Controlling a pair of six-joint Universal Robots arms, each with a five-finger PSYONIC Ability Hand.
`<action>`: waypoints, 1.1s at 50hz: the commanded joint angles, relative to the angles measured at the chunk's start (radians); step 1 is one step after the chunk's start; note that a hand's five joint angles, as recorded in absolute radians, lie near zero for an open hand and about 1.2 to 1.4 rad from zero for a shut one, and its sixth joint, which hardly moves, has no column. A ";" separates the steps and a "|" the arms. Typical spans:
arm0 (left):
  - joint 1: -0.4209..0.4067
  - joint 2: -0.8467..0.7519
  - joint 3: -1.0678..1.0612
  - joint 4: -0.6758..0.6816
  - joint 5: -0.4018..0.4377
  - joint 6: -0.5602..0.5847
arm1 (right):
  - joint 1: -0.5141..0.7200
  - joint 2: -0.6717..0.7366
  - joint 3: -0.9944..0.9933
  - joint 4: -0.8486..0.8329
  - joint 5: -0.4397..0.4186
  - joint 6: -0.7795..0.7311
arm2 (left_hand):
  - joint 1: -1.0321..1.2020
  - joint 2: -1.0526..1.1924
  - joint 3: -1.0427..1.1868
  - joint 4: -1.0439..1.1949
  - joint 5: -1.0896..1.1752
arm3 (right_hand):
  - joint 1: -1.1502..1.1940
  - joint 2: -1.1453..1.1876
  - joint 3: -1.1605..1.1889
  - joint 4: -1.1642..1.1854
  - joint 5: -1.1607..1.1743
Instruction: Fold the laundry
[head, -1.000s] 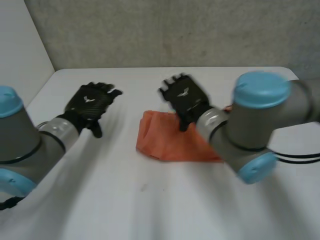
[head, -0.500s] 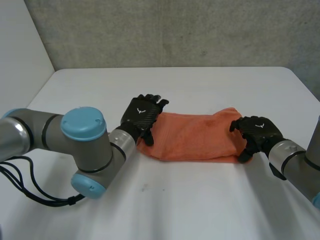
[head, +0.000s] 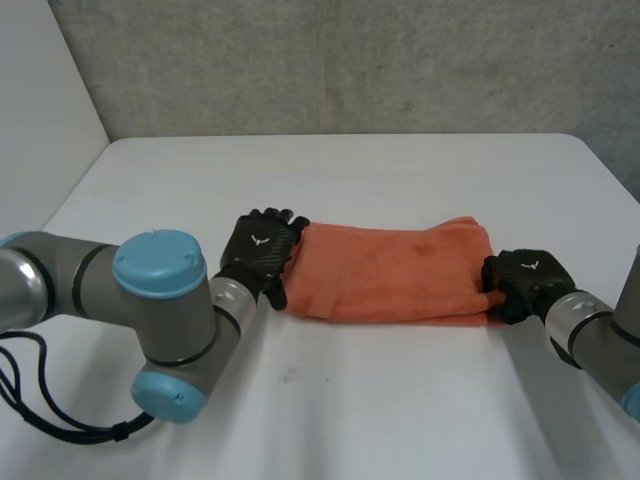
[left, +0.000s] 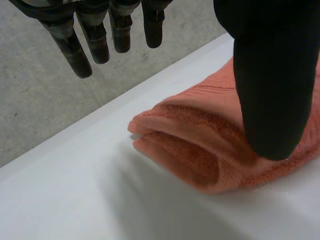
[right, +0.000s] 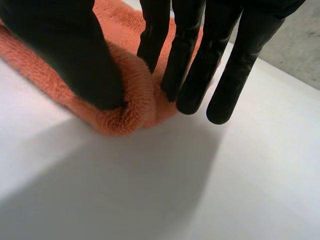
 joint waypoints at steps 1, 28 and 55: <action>-0.027 0.112 -0.099 0.001 -0.001 -0.001 | -0.022 -0.008 -0.029 -0.011 0.021 -0.073 | 0.034 0.028 0.029 0.030 0.024 | 0.548 0.299 0.296 0.294 0.337; 0.045 0.269 -0.174 0.001 -0.053 -0.010 | 0.606 0.196 -0.367 0.056 -0.030 -0.378 | -0.004 -0.010 -0.009 -0.008 -0.014 | 0.548 0.299 0.296 0.294 0.337; -0.095 -0.030 0.261 -0.120 -0.009 -0.212 | 0.288 0.091 -0.498 0.319 -0.027 0.323 | 0.010 0.005 0.005 0.006 0.001 | -0.674 -0.922 -0.926 -0.928 -0.885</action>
